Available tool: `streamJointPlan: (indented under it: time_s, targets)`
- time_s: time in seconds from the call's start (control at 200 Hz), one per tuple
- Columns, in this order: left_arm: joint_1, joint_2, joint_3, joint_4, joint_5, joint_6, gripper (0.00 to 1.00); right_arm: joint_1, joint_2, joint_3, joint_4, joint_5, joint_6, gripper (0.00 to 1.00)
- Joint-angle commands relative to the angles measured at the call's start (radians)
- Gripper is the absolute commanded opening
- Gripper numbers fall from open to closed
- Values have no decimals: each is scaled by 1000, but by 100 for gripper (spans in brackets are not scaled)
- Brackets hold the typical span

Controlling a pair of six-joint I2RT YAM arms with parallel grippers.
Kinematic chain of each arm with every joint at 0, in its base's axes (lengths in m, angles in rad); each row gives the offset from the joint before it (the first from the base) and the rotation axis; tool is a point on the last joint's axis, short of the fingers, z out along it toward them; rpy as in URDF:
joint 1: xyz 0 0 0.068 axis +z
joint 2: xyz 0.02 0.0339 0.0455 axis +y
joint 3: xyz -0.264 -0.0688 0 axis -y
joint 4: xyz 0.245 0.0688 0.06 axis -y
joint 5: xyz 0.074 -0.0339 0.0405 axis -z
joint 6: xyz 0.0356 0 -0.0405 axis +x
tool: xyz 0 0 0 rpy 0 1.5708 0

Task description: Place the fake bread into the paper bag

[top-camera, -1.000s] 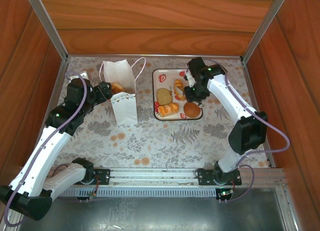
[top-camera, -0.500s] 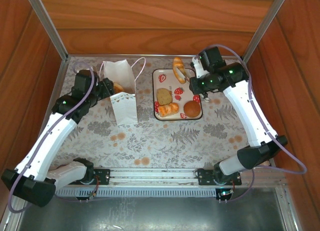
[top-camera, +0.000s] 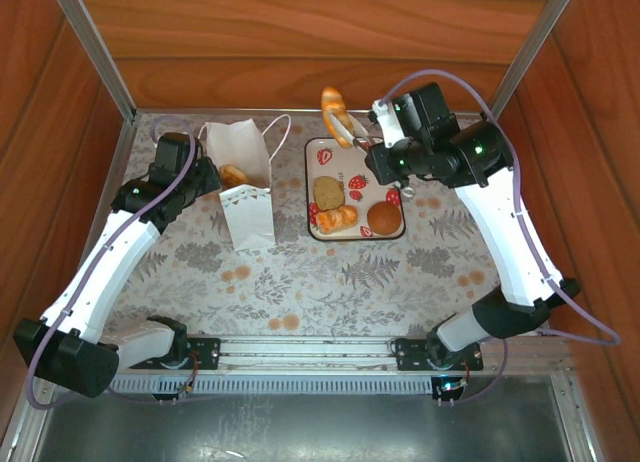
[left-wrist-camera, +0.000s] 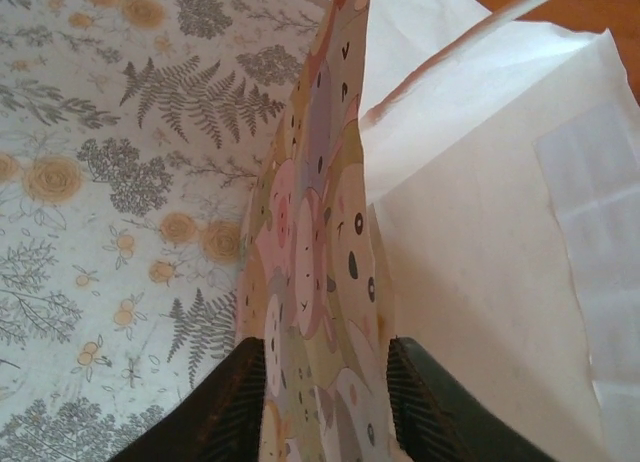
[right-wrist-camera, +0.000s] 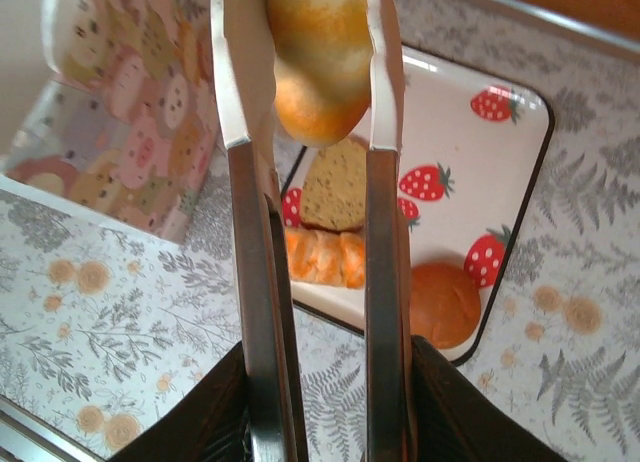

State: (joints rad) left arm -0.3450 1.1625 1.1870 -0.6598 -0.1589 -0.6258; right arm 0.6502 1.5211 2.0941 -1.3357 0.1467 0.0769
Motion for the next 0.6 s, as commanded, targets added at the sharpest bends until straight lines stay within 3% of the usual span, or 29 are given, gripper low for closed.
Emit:
streamJointPlan:
  time_s: [0.0, 0.195, 0.415, 0.6]
  targets:
    - [11, 4, 30, -18, -11, 5, 32, 46, 42, 102, -6, 46, -12, 37]
    - [11, 13, 36, -17, 3, -19, 14, 130, 149, 287, -3, 63, -29, 37]
    - [11, 10, 30, -14, -5, -41, 10, 222, 306, 472, 11, 44, -51, 37]
    - [10, 12, 30, -12, 0, -48, 6, 266, 367, 501, 59, 13, -52, 37]
